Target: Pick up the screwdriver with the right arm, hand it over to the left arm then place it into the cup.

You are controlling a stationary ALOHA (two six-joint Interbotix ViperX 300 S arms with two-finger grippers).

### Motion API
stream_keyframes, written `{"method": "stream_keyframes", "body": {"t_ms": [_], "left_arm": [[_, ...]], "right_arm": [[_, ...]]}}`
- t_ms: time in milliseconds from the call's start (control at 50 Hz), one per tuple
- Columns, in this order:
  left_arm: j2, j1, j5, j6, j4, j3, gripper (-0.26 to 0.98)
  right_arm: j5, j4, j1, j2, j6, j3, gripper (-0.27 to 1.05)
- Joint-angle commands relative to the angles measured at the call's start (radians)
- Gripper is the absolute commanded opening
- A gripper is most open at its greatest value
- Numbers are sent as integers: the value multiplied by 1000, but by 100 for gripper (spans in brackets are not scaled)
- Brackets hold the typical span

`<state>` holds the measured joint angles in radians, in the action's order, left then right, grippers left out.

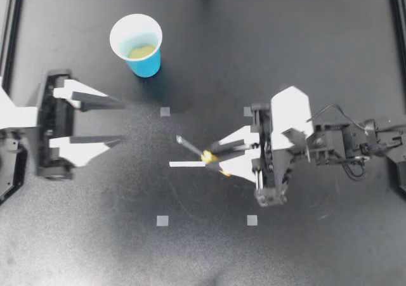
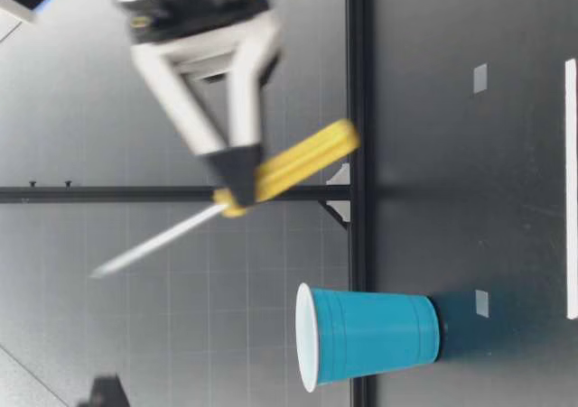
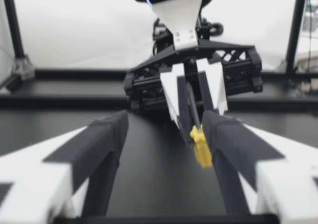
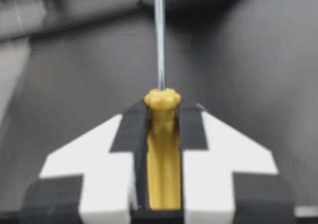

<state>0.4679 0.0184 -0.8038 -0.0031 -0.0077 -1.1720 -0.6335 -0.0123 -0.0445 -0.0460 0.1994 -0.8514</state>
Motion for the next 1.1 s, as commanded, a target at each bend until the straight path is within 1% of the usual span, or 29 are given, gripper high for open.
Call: {"method": "stream_keyframes", "body": {"t_ms": [0, 200, 340, 700, 800, 860, 920, 1040, 1080], "left_arm": [[-43, 3, -54, -2, -2, 46, 62], [-140, 2, -95, -20, -2, 114, 62], [-179, 2, -112, -26, -2, 143, 62], [-230, 3, -146, -64, 5, 175, 62], [-239, 2, -147, -66, 5, 181, 60], [-242, 3, -147, -66, 6, 184, 55], [-245, 2, -147, -66, 5, 186, 47], [-249, 3, -147, -66, 6, 183, 26], [-249, 3, -147, -67, 5, 181, 16]], "right_arm": [[-64, -2, 17, -6, -5, 26, 7], [-106, -2, 34, 32, -35, 71, 7], [-107, -2, 40, 55, -55, 104, 7], [-107, -2, 61, 63, -61, 127, 7], [-107, -2, 61, 64, -61, 129, 7], [-107, -2, 61, 64, -61, 129, 7], [-107, -2, 61, 66, -61, 130, 7], [-107, -2, 63, 66, -61, 130, 7], [-107, -2, 61, 64, -61, 130, 7]]}}
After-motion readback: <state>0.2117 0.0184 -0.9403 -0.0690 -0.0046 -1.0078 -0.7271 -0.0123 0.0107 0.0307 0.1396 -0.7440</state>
